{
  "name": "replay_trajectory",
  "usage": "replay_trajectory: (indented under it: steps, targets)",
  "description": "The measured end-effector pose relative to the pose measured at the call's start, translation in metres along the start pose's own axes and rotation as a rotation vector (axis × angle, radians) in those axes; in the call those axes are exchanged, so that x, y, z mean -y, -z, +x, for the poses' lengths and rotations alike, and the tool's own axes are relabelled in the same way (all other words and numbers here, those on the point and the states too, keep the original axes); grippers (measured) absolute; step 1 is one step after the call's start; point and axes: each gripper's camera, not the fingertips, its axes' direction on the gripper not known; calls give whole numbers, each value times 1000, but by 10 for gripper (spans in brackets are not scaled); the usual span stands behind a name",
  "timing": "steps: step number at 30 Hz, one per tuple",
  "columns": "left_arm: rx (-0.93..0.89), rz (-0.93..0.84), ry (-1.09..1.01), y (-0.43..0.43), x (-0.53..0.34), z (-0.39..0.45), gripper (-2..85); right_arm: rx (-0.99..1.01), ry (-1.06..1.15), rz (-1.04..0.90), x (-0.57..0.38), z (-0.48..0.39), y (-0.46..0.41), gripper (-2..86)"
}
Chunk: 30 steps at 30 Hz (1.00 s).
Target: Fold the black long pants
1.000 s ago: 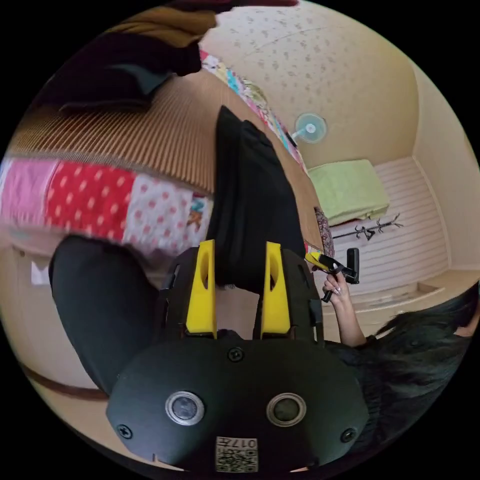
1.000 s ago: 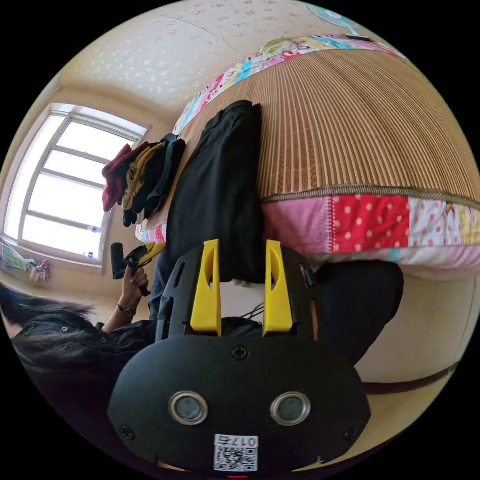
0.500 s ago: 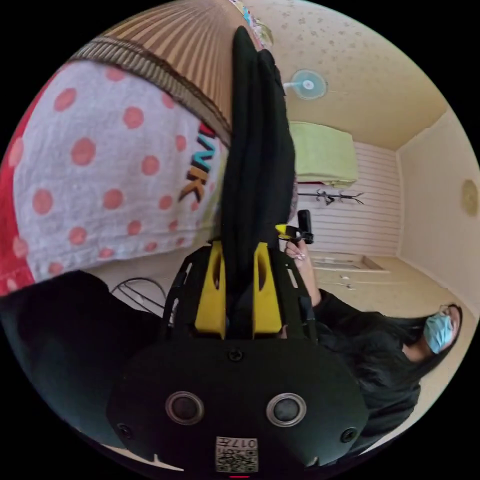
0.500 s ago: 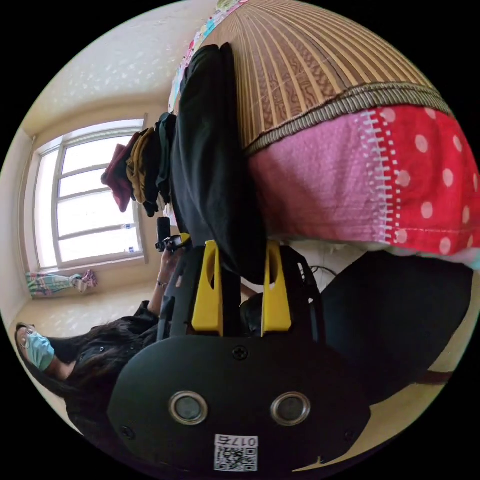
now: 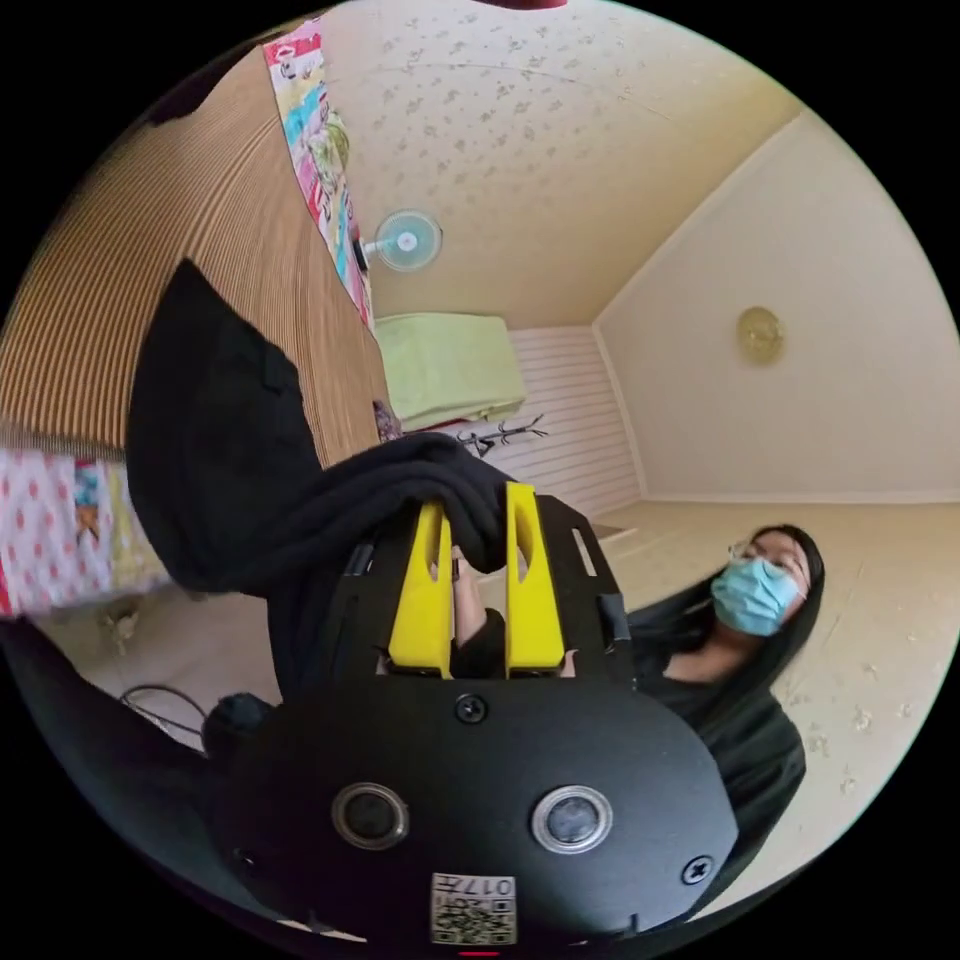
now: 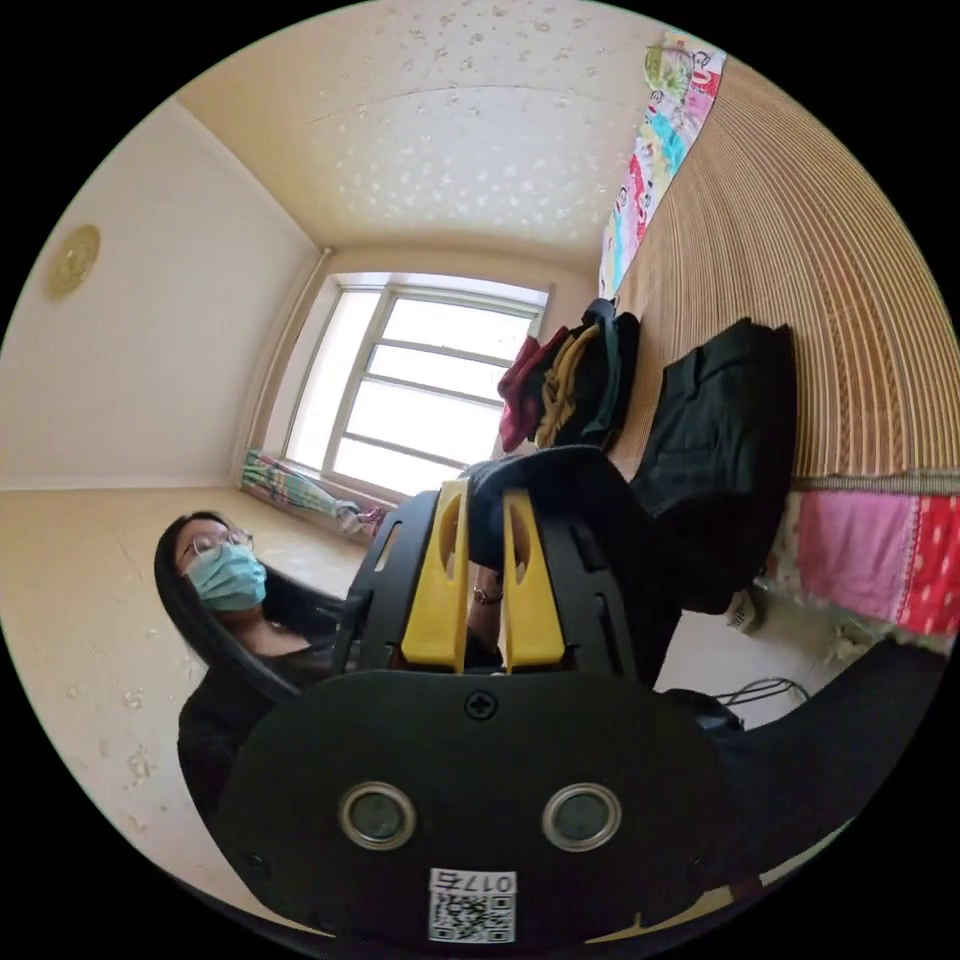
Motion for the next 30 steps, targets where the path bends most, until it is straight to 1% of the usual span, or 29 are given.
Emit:
replay_trajectory:
  steps: [2,3,4,5,6,7,8,9,11,12,13,14,16,18,19,21,22,23,25,27,30]
  targets:
    - [9,96,3,6,59,-14,123,-11,-32,96,57,15,9,103]
    - [3,135,-4,9,70,-16,131,-5,-47,124,68,18,12,108]
    - [-7,211,-29,17,86,-16,129,13,-43,202,81,16,18,117]
    - [5,256,-52,24,94,-12,128,38,7,263,84,4,22,110]
    - [25,267,-69,26,95,-9,129,39,41,283,83,-3,22,107]
    - [95,271,-100,28,93,-3,132,-9,99,309,74,-18,19,103]
    - [206,263,-102,27,85,-3,135,-128,109,313,61,-27,9,103]
    - [268,259,-91,26,79,-5,144,-208,104,301,54,-30,1,106]
    - [500,244,-24,22,54,-25,172,-530,96,189,26,-30,-42,123]
    - [551,242,-8,22,48,-31,178,-605,98,168,18,-28,-54,125]
    - [634,246,18,22,38,-43,181,-731,109,142,3,-23,-76,128]
    - [670,260,38,23,31,-53,189,-810,125,142,-11,-20,-97,129]
    - [707,255,78,22,29,-67,206,-822,152,137,-28,-17,-122,130]
    - [763,177,121,14,35,-83,209,-781,178,108,-40,-15,-146,129]
    - [745,112,150,6,40,-97,204,-764,195,81,-47,-13,-162,129]
    - [597,108,218,2,41,-119,173,-766,211,19,-55,-6,-184,128]
    - [488,99,264,-2,43,-135,153,-767,211,2,-59,-2,-192,127]
    - [464,50,284,-9,48,-147,136,-752,208,11,-62,0,-194,125]
    - [476,-21,275,-30,56,-156,121,-718,202,58,-65,0,-187,123]
    - [525,-63,248,-61,66,-156,113,-713,198,102,-66,-1,-174,122]
    - [626,-150,154,-131,94,-157,109,-748,180,160,-69,-2,-146,121]
